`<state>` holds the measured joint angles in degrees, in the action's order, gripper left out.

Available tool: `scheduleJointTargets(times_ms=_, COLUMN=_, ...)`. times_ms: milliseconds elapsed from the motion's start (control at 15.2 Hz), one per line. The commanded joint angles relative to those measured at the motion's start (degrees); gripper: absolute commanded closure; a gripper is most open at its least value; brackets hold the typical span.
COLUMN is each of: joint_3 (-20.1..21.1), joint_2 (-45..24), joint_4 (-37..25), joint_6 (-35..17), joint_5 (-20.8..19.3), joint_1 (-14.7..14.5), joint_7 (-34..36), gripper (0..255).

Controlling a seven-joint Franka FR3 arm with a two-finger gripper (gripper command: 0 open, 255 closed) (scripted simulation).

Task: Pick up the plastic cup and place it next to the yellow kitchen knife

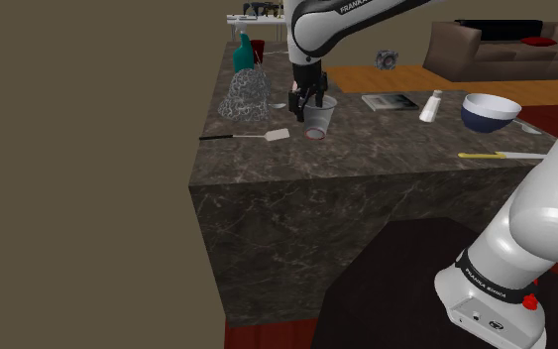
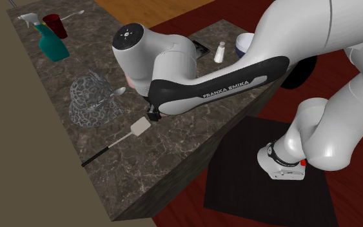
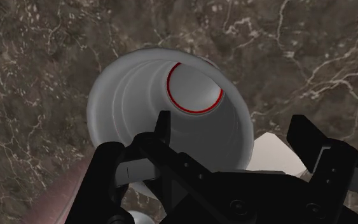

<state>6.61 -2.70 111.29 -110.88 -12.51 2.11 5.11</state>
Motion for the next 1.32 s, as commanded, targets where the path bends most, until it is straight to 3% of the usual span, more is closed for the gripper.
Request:
scheduleJointTargets(times_ms=0, joint_3=0.0, joint_2=0.0, joint_4=0.0, joint_6=0.0, joint_5=0.0, joint_1=0.0, joint_7=0.0, gripper=0)
scheduleJointTargets(times_ms=66, joint_3=0.0, joint_2=0.0, joint_4=0.0, joint_6=0.0, joint_5=0.0, joint_1=0.0, joint_7=0.0, gripper=255)
scheduleJointTargets(times_ms=660, joint_3=0.0, joint_2=0.0, joint_4=0.0, joint_6=0.0, joint_5=0.0, joint_1=0.0, joint_7=0.0, gripper=255)
scheduleJointTargets(times_ms=1254, joint_3=0.1, joint_2=1.3, joint_4=-5.4, joint_6=6.5, joint_5=0.6, joint_1=-0.1, joint_7=-1.3, gripper=255)
